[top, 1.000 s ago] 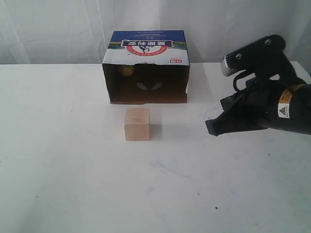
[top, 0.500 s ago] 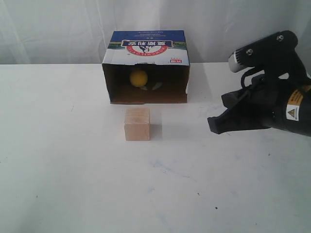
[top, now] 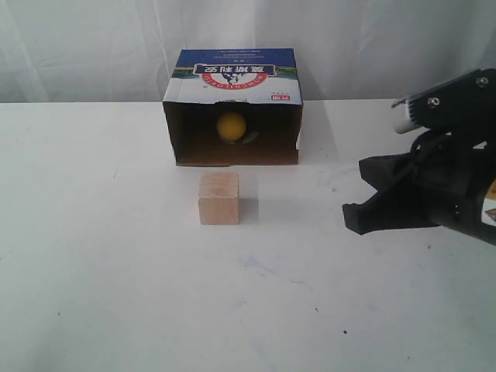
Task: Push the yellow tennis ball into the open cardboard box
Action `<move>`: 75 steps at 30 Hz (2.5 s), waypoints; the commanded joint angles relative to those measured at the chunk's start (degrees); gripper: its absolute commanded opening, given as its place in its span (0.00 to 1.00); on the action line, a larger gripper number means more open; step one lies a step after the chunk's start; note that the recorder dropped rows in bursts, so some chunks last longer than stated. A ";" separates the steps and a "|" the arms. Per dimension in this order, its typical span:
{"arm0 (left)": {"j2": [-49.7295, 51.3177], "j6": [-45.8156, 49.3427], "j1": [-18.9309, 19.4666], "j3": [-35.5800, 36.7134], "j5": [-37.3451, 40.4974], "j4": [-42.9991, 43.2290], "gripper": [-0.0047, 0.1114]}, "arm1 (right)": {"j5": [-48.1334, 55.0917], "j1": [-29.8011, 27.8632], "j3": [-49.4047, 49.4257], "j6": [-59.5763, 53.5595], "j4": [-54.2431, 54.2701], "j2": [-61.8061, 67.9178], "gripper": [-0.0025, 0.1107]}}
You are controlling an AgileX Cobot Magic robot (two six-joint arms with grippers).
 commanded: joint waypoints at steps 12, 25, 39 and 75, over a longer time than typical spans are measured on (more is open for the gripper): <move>-0.25 -0.21 0.29 0.18 -0.25 -0.14 0.04 | 1.00 -0.18 7.35 0.55 3.70 -9.87 0.02; -0.25 -0.21 0.29 0.18 -0.25 -0.14 0.04 | 5.81 0.35 7.35 0.19 3.70 -15.64 0.02; -0.25 -0.21 0.29 0.18 -0.25 -0.14 0.04 | -0.55 -5.91 17.72 0.19 1.95 -27.92 0.02; -0.25 -0.21 0.29 0.18 -0.25 -0.14 0.04 | 13.79 -13.29 29.92 0.19 5.16 -58.66 0.02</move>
